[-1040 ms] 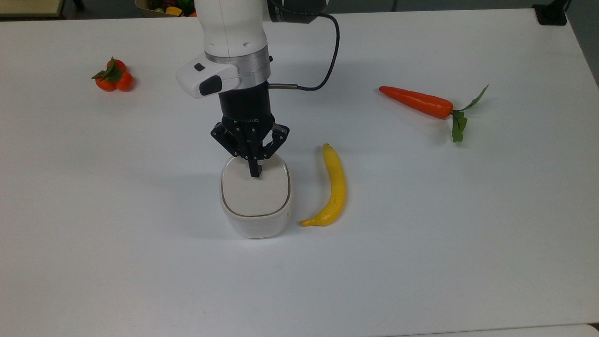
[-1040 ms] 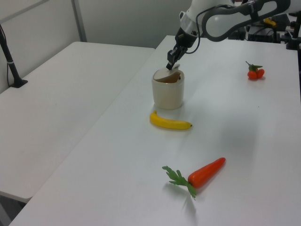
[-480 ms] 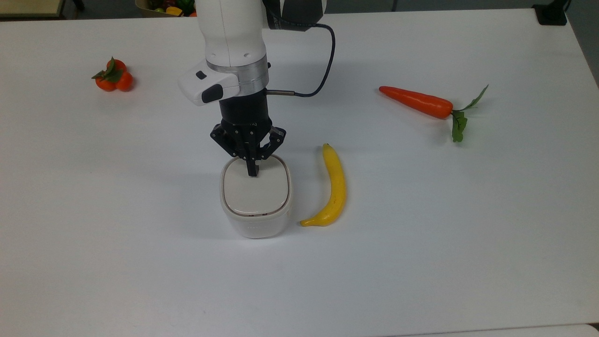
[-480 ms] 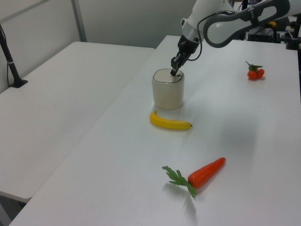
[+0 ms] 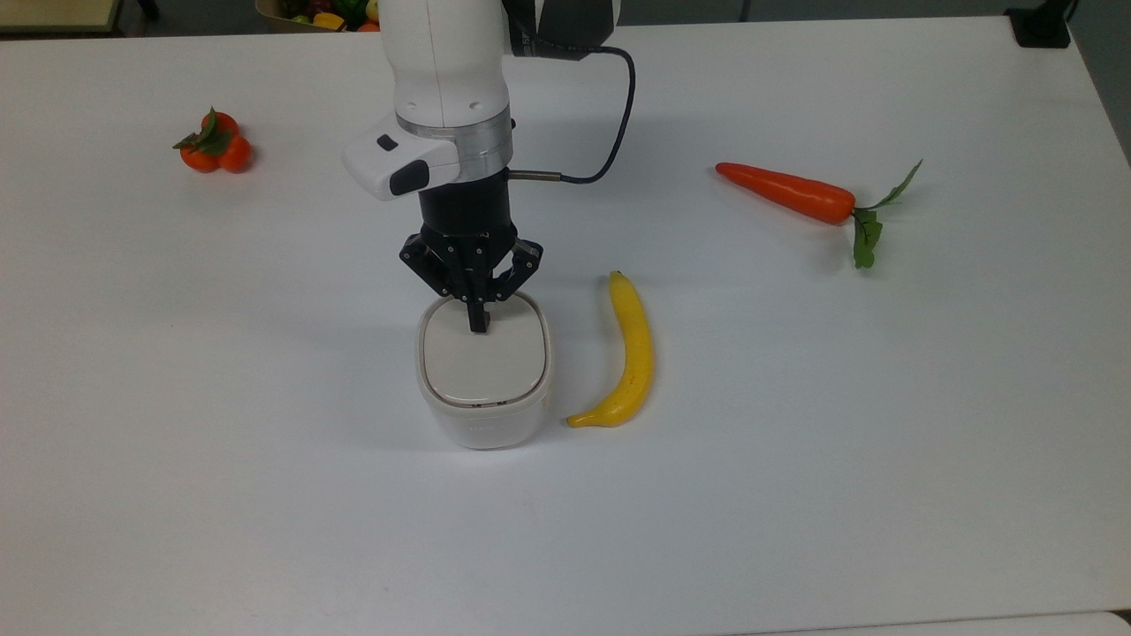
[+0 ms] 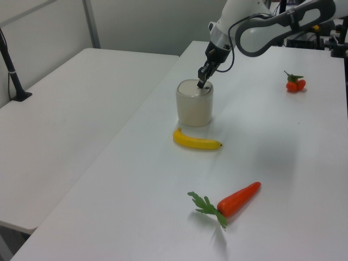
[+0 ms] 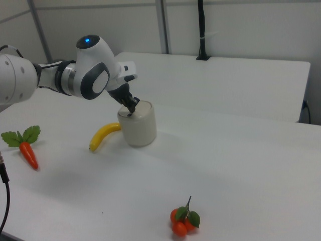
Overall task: Close garbage bin
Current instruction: 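Press the gripper down on the closed lid to seat it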
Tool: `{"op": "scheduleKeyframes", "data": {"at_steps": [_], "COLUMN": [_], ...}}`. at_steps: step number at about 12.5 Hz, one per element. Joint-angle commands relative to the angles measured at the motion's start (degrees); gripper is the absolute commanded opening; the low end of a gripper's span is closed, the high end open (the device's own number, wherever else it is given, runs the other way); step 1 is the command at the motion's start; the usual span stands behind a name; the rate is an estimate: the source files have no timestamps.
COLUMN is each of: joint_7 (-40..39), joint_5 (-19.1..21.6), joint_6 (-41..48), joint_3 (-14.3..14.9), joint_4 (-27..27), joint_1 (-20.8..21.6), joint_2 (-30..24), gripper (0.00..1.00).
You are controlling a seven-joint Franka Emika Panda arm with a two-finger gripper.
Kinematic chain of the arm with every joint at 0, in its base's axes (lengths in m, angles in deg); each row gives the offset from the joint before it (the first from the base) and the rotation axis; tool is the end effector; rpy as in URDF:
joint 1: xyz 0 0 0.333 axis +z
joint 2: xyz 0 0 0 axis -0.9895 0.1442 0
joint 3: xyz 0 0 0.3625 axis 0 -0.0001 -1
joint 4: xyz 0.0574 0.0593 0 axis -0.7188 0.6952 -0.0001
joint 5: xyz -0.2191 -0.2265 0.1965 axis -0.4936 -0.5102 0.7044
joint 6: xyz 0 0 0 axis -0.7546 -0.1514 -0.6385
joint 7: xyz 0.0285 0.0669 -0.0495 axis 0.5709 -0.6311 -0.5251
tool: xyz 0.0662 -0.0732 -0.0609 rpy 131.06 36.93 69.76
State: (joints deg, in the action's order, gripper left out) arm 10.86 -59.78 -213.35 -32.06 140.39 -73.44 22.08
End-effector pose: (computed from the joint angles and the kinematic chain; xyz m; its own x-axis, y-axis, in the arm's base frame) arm 0.6987 0.0628 0.4787 0.9024 -0.1003 0.4192 -0.0655 -0.9932 -0.0968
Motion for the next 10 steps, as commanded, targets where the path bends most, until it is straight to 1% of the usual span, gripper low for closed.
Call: {"op": "scheduleKeyframes", "data": {"at_steps": [1,6,10], "joint_7": [0.7,0.7,0.7], "joint_5": [-1.0,-1.0,-0.8], "joint_6": [0.8,0.7,1.3], "joint_3": [0.0,0.0,0.0], "joint_4": [2.0,1.8,1.6], "joint_1": [0.3,0.3,-0.5], "joint_2": [0.1,0.4,-2.2], "gripper": [0.02,0.02,0.02]}}
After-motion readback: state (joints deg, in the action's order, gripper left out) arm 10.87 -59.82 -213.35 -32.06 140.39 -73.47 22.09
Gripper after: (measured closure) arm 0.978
